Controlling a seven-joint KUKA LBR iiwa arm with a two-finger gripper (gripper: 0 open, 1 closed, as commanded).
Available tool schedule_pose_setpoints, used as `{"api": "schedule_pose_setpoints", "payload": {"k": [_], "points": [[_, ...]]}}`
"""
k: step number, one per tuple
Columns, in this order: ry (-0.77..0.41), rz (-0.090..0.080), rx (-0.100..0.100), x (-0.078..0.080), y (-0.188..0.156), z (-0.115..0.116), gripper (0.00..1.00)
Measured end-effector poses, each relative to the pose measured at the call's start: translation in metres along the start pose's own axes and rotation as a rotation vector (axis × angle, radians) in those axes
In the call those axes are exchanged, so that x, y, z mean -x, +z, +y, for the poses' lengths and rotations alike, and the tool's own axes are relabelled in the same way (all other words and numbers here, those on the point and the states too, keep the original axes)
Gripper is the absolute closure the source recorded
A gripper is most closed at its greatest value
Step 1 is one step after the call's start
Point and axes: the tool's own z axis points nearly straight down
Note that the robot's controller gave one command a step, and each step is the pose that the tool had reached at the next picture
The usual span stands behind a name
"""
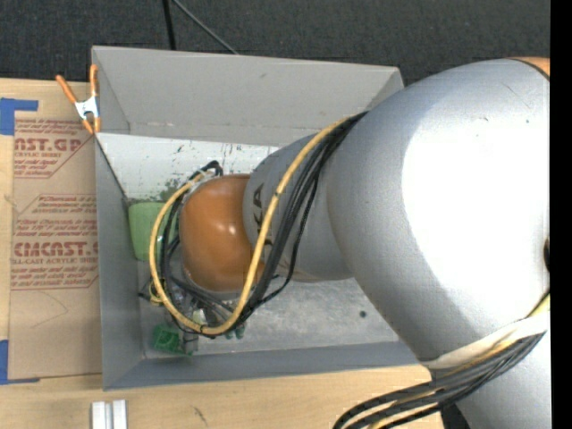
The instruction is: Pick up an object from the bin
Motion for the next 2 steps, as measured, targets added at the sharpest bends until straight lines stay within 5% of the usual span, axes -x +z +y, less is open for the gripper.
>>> {"api": "schedule_pose_setpoints", "payload": {"k": [2], "points": [[0.015, -0.01, 0.0, 0.058, -0.168, 0.0, 1.0]]}}
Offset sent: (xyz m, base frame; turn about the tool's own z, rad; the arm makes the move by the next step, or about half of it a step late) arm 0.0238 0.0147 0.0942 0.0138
